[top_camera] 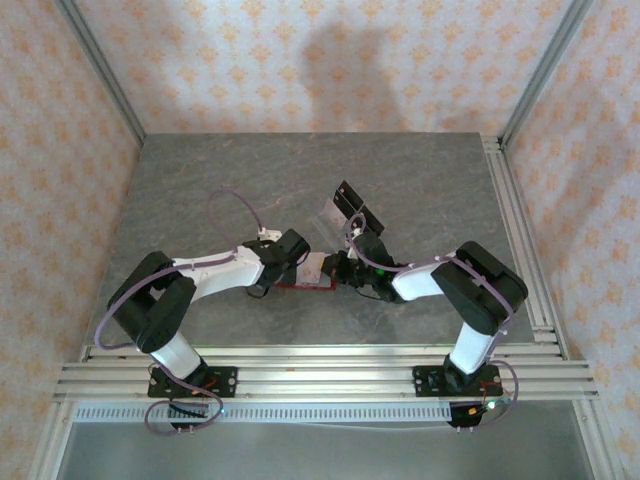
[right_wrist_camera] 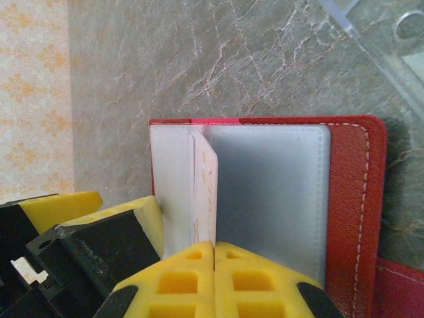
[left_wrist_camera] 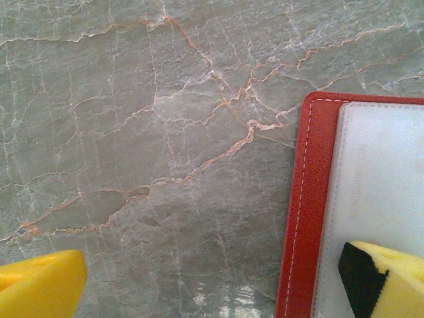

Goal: Put the credit cards into the card holder

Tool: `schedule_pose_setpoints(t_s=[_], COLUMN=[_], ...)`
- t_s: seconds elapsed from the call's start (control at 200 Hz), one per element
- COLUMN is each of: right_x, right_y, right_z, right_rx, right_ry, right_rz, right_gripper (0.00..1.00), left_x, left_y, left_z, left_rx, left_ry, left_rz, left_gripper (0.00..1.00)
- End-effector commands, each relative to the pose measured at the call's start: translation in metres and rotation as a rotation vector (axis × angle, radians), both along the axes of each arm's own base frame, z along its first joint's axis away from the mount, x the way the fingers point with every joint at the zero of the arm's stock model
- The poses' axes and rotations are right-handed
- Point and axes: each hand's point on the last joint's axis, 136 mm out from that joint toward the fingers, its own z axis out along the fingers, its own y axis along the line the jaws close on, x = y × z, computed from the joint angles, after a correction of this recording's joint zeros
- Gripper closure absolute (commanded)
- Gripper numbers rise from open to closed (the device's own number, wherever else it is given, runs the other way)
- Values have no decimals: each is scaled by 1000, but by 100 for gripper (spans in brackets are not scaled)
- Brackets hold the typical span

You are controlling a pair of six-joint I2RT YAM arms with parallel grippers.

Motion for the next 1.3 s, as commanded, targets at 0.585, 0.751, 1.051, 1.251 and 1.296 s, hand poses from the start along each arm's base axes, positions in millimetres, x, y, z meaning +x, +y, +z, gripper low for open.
schedule_pose_setpoints(t_s=[0.585, 0.751, 1.051, 1.251, 1.296], right_x=[-6, -5, 1, 3, 3], right_y=[11, 14, 21, 26, 27], right_z=[-10, -12, -12, -12, -13], right_rx=[21, 21, 26, 25, 23], right_ry=[21, 25, 30, 38, 39], right_rz=[47, 50, 58, 68, 73], right_gripper=[100, 100, 100, 100, 100], left_x=[-8, -9, -9, -10, -9], left_y=[18, 18, 18, 18, 18], left_z=[-5, -5, -7, -7, -6], left_rx=[63, 61, 60, 57, 56], left_ry=[23, 21, 24, 24, 23], left_rz=[33, 35, 34, 35, 34], left_gripper=[0, 0, 0, 0, 0])
